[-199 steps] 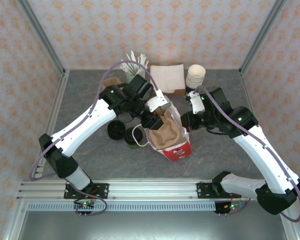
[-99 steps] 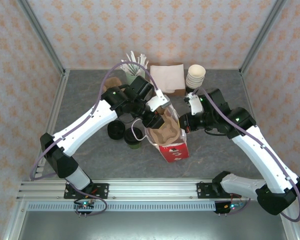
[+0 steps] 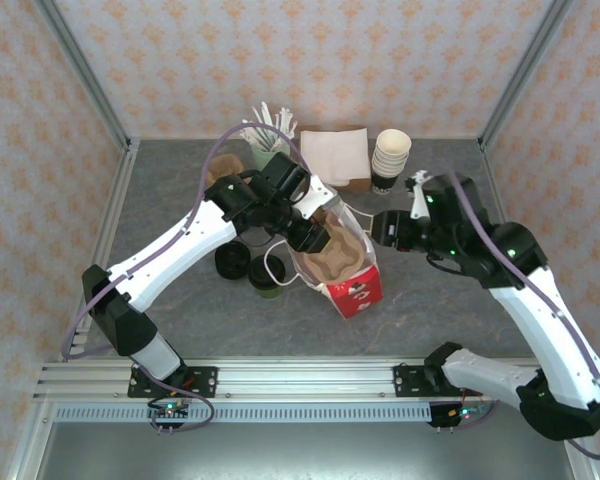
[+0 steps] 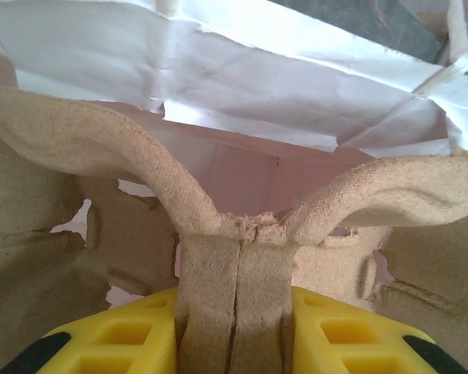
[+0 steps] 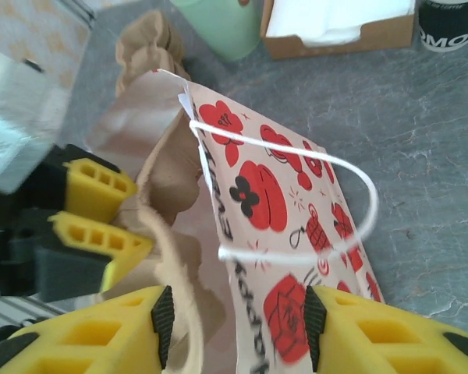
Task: Pack the takeout coffee
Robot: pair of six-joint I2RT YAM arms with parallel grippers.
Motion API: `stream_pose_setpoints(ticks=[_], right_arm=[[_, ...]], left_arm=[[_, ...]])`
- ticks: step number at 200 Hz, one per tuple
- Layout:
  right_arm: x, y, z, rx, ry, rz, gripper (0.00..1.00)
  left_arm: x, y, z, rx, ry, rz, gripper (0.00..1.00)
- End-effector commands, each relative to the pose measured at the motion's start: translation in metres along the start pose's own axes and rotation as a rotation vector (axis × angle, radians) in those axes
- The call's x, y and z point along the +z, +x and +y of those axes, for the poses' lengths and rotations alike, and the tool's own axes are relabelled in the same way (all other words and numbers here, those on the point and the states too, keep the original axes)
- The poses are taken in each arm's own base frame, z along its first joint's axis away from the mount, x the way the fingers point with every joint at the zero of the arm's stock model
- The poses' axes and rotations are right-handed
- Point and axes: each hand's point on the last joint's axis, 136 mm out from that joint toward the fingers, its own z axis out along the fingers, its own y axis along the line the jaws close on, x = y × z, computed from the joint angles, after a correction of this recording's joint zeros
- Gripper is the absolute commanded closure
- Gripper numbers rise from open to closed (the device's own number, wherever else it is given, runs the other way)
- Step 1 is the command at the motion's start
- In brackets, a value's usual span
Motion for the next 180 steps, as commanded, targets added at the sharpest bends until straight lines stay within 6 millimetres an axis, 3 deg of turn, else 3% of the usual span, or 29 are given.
stream_pose_setpoints(ticks=[1,35,88,135,180], right_arm=[[-0.013,0.011,-0.006,0.114,0.015,0.017,0.54],[0.004,0.034,-0.001,0.242,-0.072,0.073,0.66],[0.032,0.047,-0.001,0.387,-0.148,0.066,0.68],[0.036,0.044,-0.012,0.412,-0.113,0.01,0.66],[0.043,0.045,-0.018,0.453,-0.12,-0.028,0.72]], left_arm=[[0.001,-0.016,0.012,-0.088,-0.068,-0.044,0.67],[0.002,-0.025,0.012,-0.124,-0.064,-0.073,0.67],[0.004,-0.032,0.014,-0.168,-0.076,-0.085,0.67],[0.003,-0.034,0.011,-0.171,-0.066,-0.082,0.67],[0.006,-0.034,0.011,-0.175,-0.058,-0.08,0.67]])
